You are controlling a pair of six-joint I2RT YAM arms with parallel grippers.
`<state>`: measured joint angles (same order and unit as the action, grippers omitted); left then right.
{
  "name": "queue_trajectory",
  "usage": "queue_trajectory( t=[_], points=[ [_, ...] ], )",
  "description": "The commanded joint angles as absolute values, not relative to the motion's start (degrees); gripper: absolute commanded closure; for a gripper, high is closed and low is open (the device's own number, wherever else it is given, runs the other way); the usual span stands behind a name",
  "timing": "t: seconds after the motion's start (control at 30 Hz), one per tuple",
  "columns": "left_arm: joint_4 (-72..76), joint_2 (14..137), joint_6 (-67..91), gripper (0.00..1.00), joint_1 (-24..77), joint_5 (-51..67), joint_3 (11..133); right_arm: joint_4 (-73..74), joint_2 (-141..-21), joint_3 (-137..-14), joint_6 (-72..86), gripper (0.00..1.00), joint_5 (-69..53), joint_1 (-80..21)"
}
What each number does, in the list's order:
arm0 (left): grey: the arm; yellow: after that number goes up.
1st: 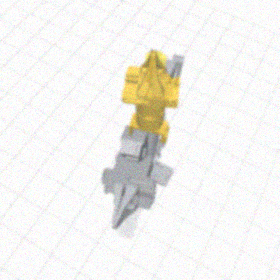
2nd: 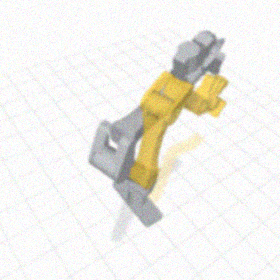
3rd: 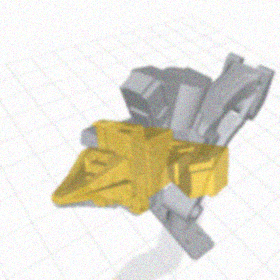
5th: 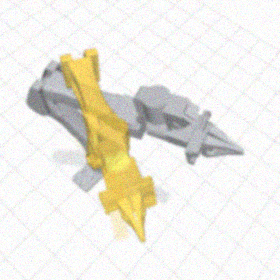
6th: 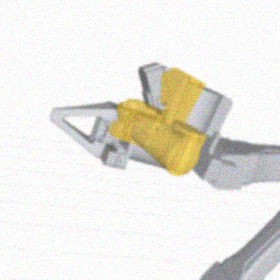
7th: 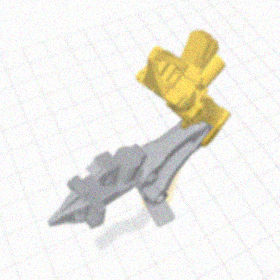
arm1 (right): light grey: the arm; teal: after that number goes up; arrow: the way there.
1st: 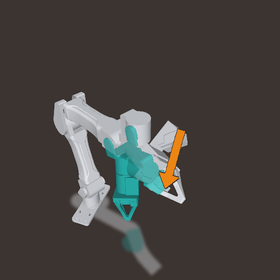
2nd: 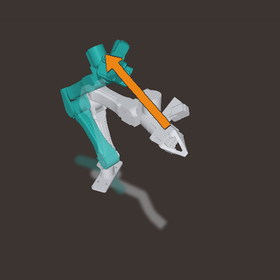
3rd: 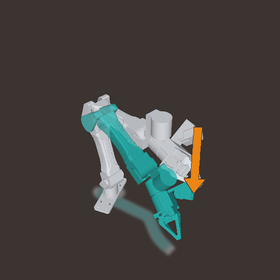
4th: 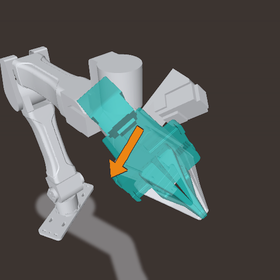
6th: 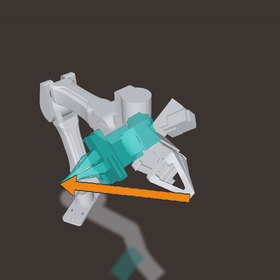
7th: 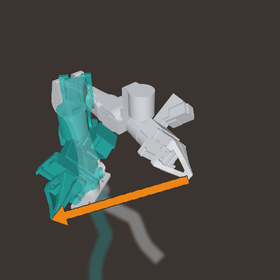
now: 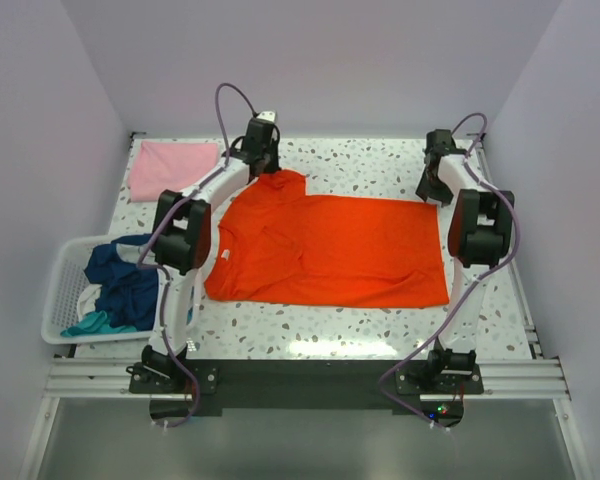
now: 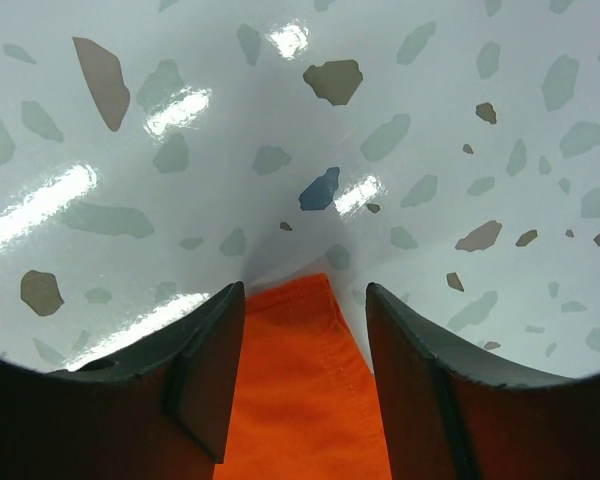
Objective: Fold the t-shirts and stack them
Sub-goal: Fold the tshirt
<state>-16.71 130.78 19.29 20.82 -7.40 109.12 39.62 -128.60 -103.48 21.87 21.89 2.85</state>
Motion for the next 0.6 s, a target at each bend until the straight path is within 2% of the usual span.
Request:
queue_trajectory(
  t=[0.0, 0.13, 0.33, 0.43, 0.5, 0.57],
  points=[
    [-13.3, 125.9, 18.4, 1.0, 21.1, -6.2, 107.5, 38.0, -128.4, -102.8, 23.0, 0.46, 23.6, 3.3],
    [-13.2, 124.5, 19.0, 1.0, 21.1, -6.3, 105.6, 36.7, -127.1, -99.3, 24.4, 0.54, 23.1, 3.3],
    [-11.8, 121.2, 19.8, 1.0, 21.1, -6.5, 101.1, 35.9, -124.8, -95.8, 25.7, 0.6, 22.6, 3.3],
    [-11.2, 119.6, 20.3, 1.0, 21.1, -6.3, 99.0, 34.9, -123.7, -94.0, 26.2, 0.71, 22.1, 3.3],
    [-11.1, 118.6, 20.6, 1.0, 21.1, -6.2, 97.8, 34.6, -123.5, -93.8, 26.2, 0.86, 22.1, 3.3],
    [-10.9, 117.8, 21.1, 1.0, 21.1, -5.8, 96.8, 34.4, -123.1, -93.5, 26.1, 0.95, 21.7, 3.3]
  ],
)
